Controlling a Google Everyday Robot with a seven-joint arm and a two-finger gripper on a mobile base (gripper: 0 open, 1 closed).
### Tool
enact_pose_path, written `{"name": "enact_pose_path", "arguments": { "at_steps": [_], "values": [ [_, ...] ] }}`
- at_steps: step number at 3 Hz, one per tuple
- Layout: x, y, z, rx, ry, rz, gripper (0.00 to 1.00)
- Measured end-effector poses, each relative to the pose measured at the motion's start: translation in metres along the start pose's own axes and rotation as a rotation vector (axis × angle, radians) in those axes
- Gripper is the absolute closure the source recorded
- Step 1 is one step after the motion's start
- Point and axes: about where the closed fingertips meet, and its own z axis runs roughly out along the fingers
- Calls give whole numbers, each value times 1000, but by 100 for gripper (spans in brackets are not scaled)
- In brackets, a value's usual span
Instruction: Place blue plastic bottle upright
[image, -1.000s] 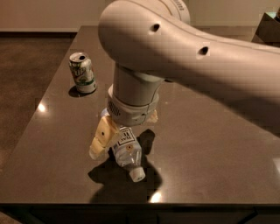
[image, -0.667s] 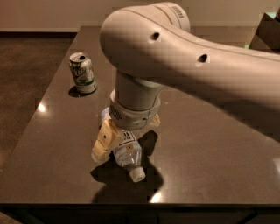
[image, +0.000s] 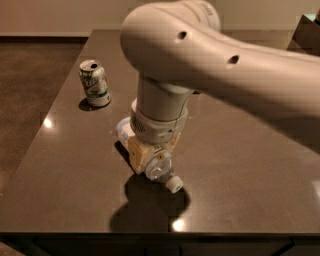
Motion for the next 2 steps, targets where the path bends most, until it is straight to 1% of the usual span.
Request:
{"name": "enact_pose_path", "arguments": {
  "at_steps": [1, 2],
  "values": [
    [-3, -6, -11, -17, -8, -38, 72],
    [-6, -19, -33, -37, -14, -49, 95]
  ]
}}
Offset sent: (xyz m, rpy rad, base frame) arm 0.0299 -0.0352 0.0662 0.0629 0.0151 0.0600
